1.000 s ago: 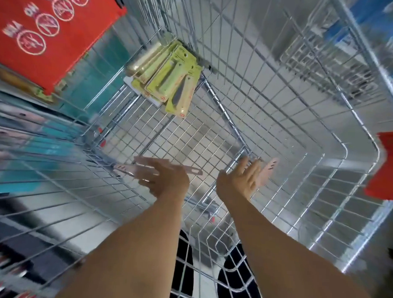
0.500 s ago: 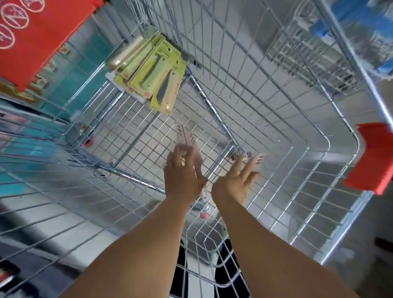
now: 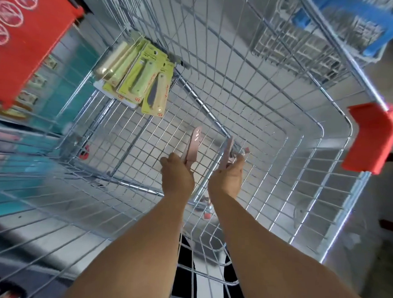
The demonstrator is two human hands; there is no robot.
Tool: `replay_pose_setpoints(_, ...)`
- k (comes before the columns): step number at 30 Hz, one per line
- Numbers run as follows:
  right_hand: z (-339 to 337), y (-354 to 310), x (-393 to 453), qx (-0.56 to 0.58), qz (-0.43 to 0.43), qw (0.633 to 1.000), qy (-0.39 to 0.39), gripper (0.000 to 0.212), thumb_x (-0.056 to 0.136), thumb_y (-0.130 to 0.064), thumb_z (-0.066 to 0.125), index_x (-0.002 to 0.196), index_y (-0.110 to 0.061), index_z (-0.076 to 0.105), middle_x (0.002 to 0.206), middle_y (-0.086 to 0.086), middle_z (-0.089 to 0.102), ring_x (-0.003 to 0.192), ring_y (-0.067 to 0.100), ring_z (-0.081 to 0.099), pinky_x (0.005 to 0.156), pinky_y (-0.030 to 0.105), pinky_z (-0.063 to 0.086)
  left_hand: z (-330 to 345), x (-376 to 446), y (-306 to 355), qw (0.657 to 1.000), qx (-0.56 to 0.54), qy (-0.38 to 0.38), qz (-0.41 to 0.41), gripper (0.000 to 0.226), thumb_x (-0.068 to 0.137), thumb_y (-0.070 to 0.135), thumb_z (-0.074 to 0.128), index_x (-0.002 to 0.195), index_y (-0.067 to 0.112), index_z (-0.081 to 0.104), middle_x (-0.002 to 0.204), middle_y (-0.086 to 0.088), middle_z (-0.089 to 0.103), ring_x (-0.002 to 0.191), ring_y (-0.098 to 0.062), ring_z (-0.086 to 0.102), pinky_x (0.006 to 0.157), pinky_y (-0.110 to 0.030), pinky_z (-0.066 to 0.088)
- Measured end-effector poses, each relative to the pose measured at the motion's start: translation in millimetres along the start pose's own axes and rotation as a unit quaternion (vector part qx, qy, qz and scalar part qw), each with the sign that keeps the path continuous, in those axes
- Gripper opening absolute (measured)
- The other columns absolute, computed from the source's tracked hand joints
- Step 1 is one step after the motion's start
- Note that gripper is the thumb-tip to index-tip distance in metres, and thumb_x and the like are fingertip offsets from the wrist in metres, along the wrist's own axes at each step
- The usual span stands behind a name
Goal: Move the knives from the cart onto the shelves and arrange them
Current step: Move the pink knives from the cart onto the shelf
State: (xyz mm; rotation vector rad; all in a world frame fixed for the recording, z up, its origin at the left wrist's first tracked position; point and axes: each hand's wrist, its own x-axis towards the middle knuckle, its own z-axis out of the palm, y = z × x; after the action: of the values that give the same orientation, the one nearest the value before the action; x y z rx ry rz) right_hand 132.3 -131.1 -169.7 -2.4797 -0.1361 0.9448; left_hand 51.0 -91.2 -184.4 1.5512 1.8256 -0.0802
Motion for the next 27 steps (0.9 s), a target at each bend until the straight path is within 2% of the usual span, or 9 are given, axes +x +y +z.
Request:
replay_pose_setpoints(4, 9, -4, -5, -0.084, -0.068, 0.993, -0.053, 0.011, 0.094, -0.009, 0.044, 0.099, -0.013, 0.053, 0.094, 0.008, 0.063, 0.084, 0.026, 0.061, 0.07, 0.036, 0.052, -5, 1, 0, 0.998, 0.042, -0.037, 0.011, 0.023, 0.092, 0.014, 0.053, 0.109, -0.001, 0.056, 0.109, -0.019, 0.054, 0.095, -0.033, 0.057, 0.075, -0.034, 0.044)
replay_pose_setpoints(6, 8, -9, -7, -0.11, -0.088, 0.988, -0.065, 0.014, 0.098, -0.017, 0.04, 0.089, -0.014, 0.05, 0.094, 0.01, 0.06, 0.079, 0.025, 0.058, 0.07, 0.037, 0.05, -10, 1, 0, 0.996, 0.058, -0.061, 0.013, 0.023, 0.094, 0.016, 0.048, 0.108, -0.001, 0.057, 0.107, -0.018, 0.06, 0.097, -0.032, 0.058, 0.075, -0.033, 0.044)
replay_pose_setpoints(12, -10, -39, -29, -0.073, -0.161, 0.981, -0.076, 0.011, 0.1, -0.027, 0.037, 0.104, -0.024, 0.046, 0.093, 0.005, 0.06, 0.084, 0.029, 0.063, 0.072, 0.041, 0.052, -56, -19, 22, 0.998, -0.007, -0.06, -0.03, 0.028, 0.101, 0.022, 0.034, 0.118, 0.004, 0.048, 0.113, -0.014, 0.061, 0.1, -0.031, 0.058, 0.074, -0.034, 0.04)
replay_pose_setpoints(14, -25, -58, -39, -0.078, -0.205, 0.971, -0.091, 0.02, 0.101, -0.022, 0.034, 0.114, -0.024, 0.049, 0.096, 0.0, 0.054, 0.094, 0.028, 0.059, 0.071, 0.033, 0.045, -78, -31, 34, 0.998, -0.054, -0.03, -0.025, 0.026, 0.102, 0.02, 0.033, 0.118, 0.004, 0.046, 0.112, -0.014, 0.061, 0.09, -0.027, 0.055, 0.069, -0.031, 0.036)
replay_pose_setpoints(16, -40, -80, -50, -0.115, -0.234, 0.958, -0.123, 0.037, 0.098, -0.011, 0.035, 0.132, -0.025, 0.043, 0.115, 0.006, 0.046, 0.111, 0.028, 0.049, 0.077, 0.03, 0.04, -101, -45, 44, 0.995, -0.098, 0.017, -0.012, 0.022, 0.101, 0.017, 0.034, 0.115, 0.005, 0.046, 0.108, -0.014, 0.061, 0.084, -0.025, 0.052, 0.068, -0.031, 0.035)
replay_pose_setpoints(18, -58, -103, -65, -0.145, -0.273, 0.939, -0.148, 0.054, 0.092, -0.003, 0.041, 0.142, -0.023, 0.034, 0.134, 0.014, 0.038, 0.118, 0.03, 0.041, 0.084, 0.027, 0.036, -123, -59, 51, 0.988, -0.137, 0.072, 0.012, 0.021, 0.1, 0.014, 0.036, 0.115, 0.005, 0.047, 0.11, -0.013, 0.06, 0.091, -0.027, 0.055, 0.069, -0.028, 0.034)
replay_pose_setpoints(20, -75, -123, -79, -0.167, -0.321, 0.918, -0.162, 0.052, 0.092, -0.004, 0.043, 0.142, -0.016, 0.035, 0.136, 0.018, 0.037, 0.119, 0.031, 0.041, 0.086, 0.026, 0.032, -143, -76, 57, 0.978, -0.163, 0.127, 0.024, 0.024, 0.1, 0.014, 0.038, 0.119, 0.004, 0.049, 0.112, -0.015, 0.058, 0.101, -0.029, 0.055, 0.071, -0.025, 0.033)
replay_pose_setpoints(24, -108, -154, -117, -0.167, -0.433, 0.865, -0.191, 0.039, 0.098, -0.012, 0.044, 0.137, -0.016, 0.041, 0.119, 0.008, 0.058, 0.108, 0.026, 0.057, 0.087, 0.029, 0.044, -183, -114, 68, 0.952, -0.198, 0.234, 0.012, 0.031, 0.098, 0.014, 0.042, 0.126, 0.003, 0.048, 0.116, -0.016, 0.056, 0.107, -0.032, 0.053, 0.08, -0.031, 0.037)
replay_pose_setpoints(27, -132, -173, -155, -0.06, -0.453, 0.847, -0.272, 0.041, 0.098, -0.017, 0.045, 0.137, -0.03, 0.04, 0.091, -0.004, 0.065, 0.073, 0.02, 0.07, 0.073, 0.043, 0.058, -217, -155, 75, 0.919, -0.242, 0.313, -0.004, 0.04, 0.098, 0.017, 0.045, 0.138, 0.014, 0.042, 0.126, -0.008, 0.053, 0.112, -0.027, 0.053, 0.088, -0.035, 0.046)
